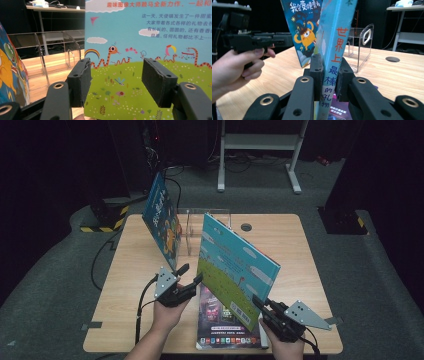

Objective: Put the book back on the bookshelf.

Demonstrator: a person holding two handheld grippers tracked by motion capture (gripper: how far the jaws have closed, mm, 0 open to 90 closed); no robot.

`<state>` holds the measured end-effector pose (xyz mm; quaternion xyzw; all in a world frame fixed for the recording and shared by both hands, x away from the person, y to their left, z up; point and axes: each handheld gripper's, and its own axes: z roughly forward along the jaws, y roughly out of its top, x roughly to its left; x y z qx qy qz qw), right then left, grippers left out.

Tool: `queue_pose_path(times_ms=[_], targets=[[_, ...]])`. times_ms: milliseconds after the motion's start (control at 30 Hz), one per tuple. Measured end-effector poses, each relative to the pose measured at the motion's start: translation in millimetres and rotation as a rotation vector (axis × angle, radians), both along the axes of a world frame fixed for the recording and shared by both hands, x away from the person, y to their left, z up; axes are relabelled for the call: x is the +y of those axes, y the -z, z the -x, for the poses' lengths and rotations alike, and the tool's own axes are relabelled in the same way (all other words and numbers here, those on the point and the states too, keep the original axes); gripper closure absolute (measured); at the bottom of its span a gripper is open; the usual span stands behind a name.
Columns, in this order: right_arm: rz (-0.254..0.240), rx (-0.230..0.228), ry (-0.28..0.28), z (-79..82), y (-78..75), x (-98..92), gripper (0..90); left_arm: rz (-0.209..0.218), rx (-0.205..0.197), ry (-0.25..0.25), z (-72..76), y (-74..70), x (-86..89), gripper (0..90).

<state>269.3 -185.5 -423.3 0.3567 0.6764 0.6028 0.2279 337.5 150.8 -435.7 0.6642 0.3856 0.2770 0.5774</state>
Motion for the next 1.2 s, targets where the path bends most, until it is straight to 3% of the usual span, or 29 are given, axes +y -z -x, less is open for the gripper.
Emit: queue_pose_path(times_ms=[433,700,900,1200], targets=[[-0.011,-0.007,-0.005,-6.3,-7.4,17.0,81.1,-0.035,0.019,-0.009,9.6,6.8,9.2,40.5],[0.040,-0.049,-0.020,-7.9,-12.1,38.6,81.6,-0.049,0.035,-0.026,14.6,11.1,19.9,40.3],[0.038,-0.049,-0.014,-10.9,-11.6,47.5,81.5,-0.042,0.037,-0.047,18.3,10.3,27.9,40.4],[0.032,-0.047,-0.014,-16.0,-10.7,55.5,81.5,-0.074,0.020,0.008,28.5,6.1,17.1,38.1]])
